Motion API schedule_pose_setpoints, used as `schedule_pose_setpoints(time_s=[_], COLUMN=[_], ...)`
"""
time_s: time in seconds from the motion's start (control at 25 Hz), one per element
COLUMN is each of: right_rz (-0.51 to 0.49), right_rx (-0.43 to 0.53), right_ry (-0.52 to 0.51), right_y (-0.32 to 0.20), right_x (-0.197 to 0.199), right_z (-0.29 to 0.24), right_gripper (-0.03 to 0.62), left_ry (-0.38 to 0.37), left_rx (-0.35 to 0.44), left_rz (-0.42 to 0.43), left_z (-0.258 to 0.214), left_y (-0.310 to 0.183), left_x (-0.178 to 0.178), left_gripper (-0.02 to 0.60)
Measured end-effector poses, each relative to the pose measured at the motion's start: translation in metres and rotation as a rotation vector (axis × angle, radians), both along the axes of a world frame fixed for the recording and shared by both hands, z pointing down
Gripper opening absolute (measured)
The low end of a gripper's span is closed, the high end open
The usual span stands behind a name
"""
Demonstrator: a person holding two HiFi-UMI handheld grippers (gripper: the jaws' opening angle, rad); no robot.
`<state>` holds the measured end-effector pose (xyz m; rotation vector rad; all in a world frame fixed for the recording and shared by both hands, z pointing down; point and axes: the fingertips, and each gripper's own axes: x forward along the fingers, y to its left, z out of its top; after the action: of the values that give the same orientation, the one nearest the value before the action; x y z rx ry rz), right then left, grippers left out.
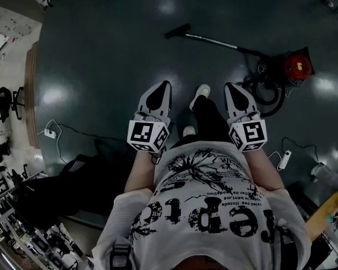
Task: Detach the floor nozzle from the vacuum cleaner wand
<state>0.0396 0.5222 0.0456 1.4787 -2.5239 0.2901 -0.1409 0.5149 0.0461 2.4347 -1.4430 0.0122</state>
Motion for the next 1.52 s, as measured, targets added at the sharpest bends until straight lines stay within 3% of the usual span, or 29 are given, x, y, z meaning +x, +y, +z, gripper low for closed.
schedule_pose_setpoints(time_s=[0.2,0.36,0.52,0.68,0.84,1.0,1.08,1.32,1.52], right_rz=[-0.041,-0.054,-0.077,-0.114,-0.077,-0.028,0.015,0.141,0.074], right_rx=[-0.03,-0.066,-0.087,-0.088,-0.139,-0.197,-0.213,-0.2,-0.243], right_ry=[-0.002,0.003,-0.033,-0.055,-0.042,-0.059,-0.055,-0.065,0.057], right_y=[-0.067,-0.149,-0.236,-0.311,-0.368,-0.412,-0.438,-0.515,-0.567], right_x=[0.002,0.007,0.005,0.002,0.012,0.02,0.026,0.054,0.059], right_z=[0.02,0.033,0.036,0.043,0.073,0.106,0.122,0.167,0.294], right_gripper=[0.005,0.004,0.005,0.005,0.005,0.005,0.005,0.004,0.005], left_ry=[-0.005,-0.021,-0.051,-0.049,-0.131,-0.295,-0.338,-0.245,-0.282], left_rx=[-0.036,-0.069,-0.094,-0.127,-0.15,-0.203,-0.21,-0.317,-0.31], left_rz=[-0.018,-0.03,0.012,-0.012,0.019,0.113,0.149,0.161,0.175], left_z=[0.019,0.026,0.028,0.038,0.058,0.1,0.123,0.19,0.305], left_y=[-0.061,-0.135,-0.21,-0.288,-0.35,-0.398,-0.425,-0.499,-0.559], left_x=[-0.001,-0.003,-0.003,-0.006,0.005,0.016,0.019,0.021,0.014], left_gripper=[0.003,0.003,0.003,0.003,0.003,0.003,0.003,0.003,0.003])
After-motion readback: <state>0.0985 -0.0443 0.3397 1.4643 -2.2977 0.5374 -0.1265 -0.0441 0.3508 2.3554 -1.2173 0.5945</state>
